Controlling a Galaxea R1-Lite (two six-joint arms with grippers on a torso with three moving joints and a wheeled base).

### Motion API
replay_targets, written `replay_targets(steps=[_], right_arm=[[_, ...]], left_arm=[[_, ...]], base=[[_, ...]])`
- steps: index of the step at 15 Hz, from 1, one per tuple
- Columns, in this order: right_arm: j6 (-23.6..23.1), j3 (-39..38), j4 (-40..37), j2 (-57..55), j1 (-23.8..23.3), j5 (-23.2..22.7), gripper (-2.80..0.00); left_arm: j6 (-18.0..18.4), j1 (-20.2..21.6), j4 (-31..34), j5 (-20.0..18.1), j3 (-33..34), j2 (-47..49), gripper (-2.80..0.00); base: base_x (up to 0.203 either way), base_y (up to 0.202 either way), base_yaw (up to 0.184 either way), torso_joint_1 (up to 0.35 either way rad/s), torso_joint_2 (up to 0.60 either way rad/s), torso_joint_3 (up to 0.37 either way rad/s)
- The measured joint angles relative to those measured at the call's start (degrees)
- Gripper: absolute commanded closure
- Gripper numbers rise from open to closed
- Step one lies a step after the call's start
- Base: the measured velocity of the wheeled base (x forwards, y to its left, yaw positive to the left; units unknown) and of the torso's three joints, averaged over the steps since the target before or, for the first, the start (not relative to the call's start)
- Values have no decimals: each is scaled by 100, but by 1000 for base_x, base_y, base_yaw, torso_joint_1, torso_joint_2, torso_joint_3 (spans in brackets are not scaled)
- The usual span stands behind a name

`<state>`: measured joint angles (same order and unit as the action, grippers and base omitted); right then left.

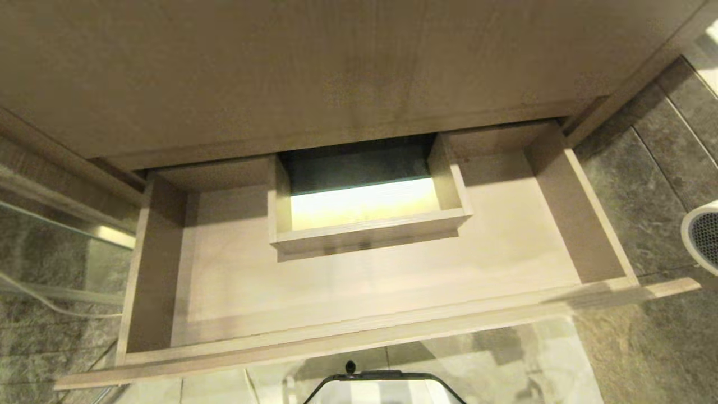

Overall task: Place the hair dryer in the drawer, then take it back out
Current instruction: Place it on the countertop

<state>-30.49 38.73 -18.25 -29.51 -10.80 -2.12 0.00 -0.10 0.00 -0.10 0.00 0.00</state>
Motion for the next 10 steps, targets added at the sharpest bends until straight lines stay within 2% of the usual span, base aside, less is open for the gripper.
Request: replay_targets(steps=[4, 10], right_arm=[[-16, -24, -50, 22, 54, 6, 0], [-18, -67, -98, 85, 110, 22, 0]], left_arm=[[0, 0, -1, -1, 0, 0, 0], [0, 2, 3, -1, -2, 0, 0]], base=[[1, 4, -124, 1, 2, 1], [0, 0, 0, 0, 0, 0]])
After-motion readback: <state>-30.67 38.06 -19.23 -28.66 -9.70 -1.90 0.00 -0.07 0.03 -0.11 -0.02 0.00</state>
